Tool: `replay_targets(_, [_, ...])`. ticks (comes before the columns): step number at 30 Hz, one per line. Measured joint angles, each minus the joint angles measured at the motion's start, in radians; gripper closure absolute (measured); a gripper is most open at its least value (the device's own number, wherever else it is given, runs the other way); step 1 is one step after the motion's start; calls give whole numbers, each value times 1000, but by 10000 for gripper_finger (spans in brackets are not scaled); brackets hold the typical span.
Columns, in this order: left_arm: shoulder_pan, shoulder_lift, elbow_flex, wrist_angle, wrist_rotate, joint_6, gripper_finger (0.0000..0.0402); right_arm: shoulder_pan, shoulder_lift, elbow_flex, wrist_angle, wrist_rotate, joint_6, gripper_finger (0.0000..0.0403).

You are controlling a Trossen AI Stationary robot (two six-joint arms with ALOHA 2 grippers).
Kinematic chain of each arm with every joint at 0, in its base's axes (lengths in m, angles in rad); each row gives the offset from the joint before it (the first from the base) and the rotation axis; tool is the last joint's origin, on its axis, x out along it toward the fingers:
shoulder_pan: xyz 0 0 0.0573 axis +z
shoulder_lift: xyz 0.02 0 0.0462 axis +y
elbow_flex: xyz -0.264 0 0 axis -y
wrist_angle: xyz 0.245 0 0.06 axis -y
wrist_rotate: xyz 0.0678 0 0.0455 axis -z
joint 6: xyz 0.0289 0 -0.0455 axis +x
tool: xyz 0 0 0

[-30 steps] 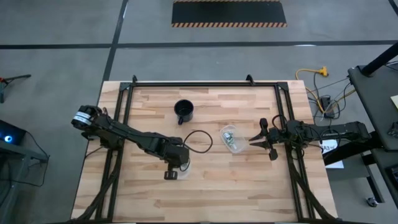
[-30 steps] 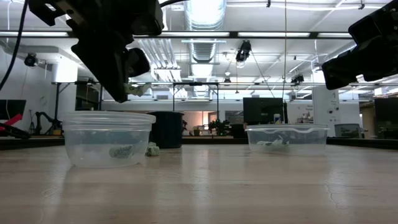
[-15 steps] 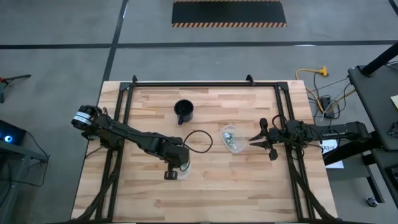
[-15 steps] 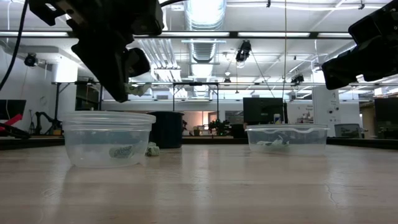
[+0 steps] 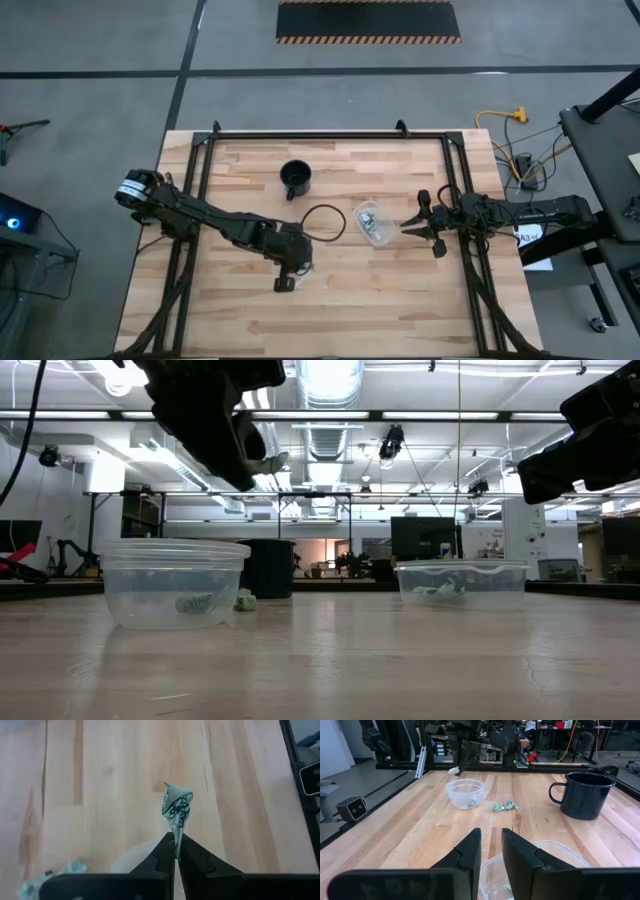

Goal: Pick and place Stevia / Truvia into bins
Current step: Put the white stevia packet into the bottom transparent container

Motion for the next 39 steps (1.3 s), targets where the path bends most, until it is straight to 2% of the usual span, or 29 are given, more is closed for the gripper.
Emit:
replay_targets(9, [-3,2,-37,-6,14,-67,402,0,0,0,0,0,1,335])
replay_targets(16, [-3,-6,-56,-119,13,-67,402,0,0,0,0,0,2,335])
replay_targets(25, [-3,-9,-56,-169,-37,-68,395,0,0,0,0,0,2,335])
replay_targets(30, [-4,-16,-55,-173,-37,-72,342,0,0,0,0,0,2,335])
replay_targets(34, [-12,-23,-54,-182,-32,-187,279,0,0,0,0,0,1,335])
replay_targets(39, [-15,-44,-55,-203,-29,-197,200,0,1,0,0,0,2,335])
